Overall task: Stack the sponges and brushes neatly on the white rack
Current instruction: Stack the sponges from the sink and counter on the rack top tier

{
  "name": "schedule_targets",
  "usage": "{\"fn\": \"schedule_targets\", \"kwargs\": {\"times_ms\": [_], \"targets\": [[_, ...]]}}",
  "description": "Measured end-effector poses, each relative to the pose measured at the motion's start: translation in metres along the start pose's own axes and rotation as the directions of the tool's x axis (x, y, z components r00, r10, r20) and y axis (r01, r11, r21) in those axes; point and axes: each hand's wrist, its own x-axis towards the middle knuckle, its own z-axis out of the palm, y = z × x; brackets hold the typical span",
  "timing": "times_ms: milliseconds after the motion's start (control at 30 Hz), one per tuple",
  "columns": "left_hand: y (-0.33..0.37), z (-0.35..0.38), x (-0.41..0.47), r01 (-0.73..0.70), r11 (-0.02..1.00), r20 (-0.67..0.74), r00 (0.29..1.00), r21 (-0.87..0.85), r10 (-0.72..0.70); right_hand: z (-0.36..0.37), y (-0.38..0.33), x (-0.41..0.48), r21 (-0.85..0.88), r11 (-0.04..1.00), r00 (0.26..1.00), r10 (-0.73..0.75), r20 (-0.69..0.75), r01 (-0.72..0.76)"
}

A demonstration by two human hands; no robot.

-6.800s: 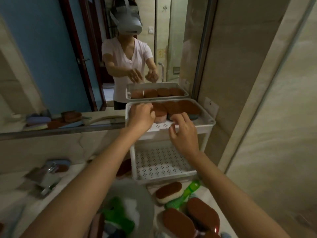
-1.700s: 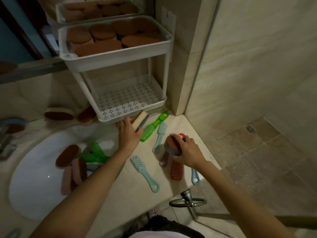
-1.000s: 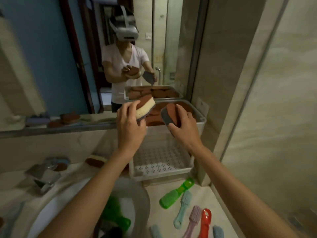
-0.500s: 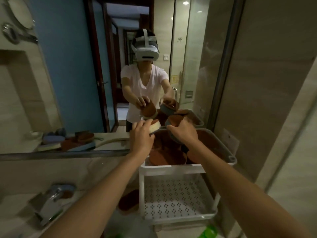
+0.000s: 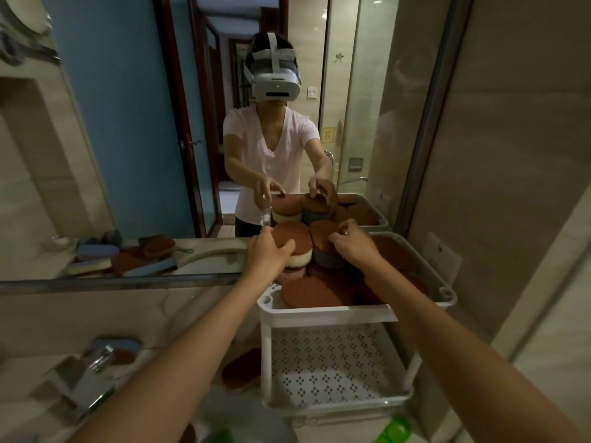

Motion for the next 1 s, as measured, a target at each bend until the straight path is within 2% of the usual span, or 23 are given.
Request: {"fn": "schedule_targets", "kwargs": {"times_ms": [100,300,800,1000], "targets": [[0.004,-0.001,0.002,0.019,0.997,0.048,0.999,-0.079,-0.015,0.002,-0.002,-0.005,0.041,0.999,0.999,-0.027,-0.042,0.029],[0.000,-0.006,0.003,0.007,0.995,-0.032,0.999,-0.096,-0.010,0.001,-0.009,-0.007,0.109,0.987,0.989,-0.103,-0.103,0.114],[-0.004,0.007,-0.002,-0.044,0.999,-0.048,0.998,-0.020,0.043,0.012,0.006,-0.005,-0.049,0.992,0.989,-0.124,-0.079,0.120],[-0.005,0.006,-0.004,-0.049,0.999,-0.041,0.998,0.000,0.049,0.012,-0.001,-0.006,-0.282,0.952,0.986,-0.149,-0.073,0.123]]}}
